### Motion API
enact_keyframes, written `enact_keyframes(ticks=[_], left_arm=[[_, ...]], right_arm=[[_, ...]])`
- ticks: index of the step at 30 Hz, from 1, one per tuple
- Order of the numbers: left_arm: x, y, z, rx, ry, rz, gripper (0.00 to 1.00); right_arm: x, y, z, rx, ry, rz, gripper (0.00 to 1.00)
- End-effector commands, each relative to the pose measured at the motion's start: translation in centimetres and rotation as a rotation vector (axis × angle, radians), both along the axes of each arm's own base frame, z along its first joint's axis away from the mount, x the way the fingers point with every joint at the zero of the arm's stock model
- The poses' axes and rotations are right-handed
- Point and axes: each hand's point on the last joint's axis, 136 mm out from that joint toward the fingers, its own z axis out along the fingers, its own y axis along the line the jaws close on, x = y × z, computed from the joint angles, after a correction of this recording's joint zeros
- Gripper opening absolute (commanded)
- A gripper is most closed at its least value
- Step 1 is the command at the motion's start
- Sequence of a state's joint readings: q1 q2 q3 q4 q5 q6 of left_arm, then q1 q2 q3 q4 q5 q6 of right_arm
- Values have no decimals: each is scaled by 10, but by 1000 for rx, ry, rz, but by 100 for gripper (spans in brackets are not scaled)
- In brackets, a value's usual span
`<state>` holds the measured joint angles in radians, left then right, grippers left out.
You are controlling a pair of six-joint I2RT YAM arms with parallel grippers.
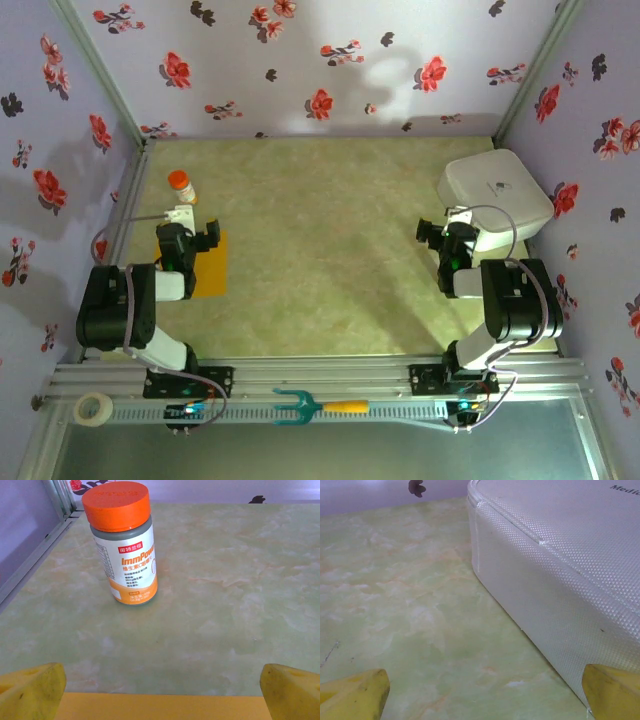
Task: Fold a paper plane with a square sheet of paper (pick it up from the middle)
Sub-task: Move the square sheet of paper to the center of the table.
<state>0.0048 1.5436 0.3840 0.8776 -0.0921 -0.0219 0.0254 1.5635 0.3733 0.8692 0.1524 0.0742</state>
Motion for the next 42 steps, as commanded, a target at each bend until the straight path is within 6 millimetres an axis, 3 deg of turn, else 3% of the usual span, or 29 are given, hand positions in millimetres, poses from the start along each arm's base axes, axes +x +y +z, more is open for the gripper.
enact_keyframes(ticks=[1, 27, 32, 39, 42], left_arm=[[4, -4, 5, 16, -10, -22, 100], [4, -3, 5, 12, -8, -18, 100], [1, -3, 7, 13, -26, -19, 100], [-12, 3, 30, 18, -93, 27, 100], [-20, 11, 41, -25, -68, 90, 100]], right_arm=[[7, -1, 11, 4, -29, -1, 99], [8, -2, 10, 34, -26, 18, 99], [4, 6, 13, 16, -45, 59, 99], [-5, 13, 29, -9, -116, 83, 99], [-6, 11, 40, 24, -41, 59, 99]])
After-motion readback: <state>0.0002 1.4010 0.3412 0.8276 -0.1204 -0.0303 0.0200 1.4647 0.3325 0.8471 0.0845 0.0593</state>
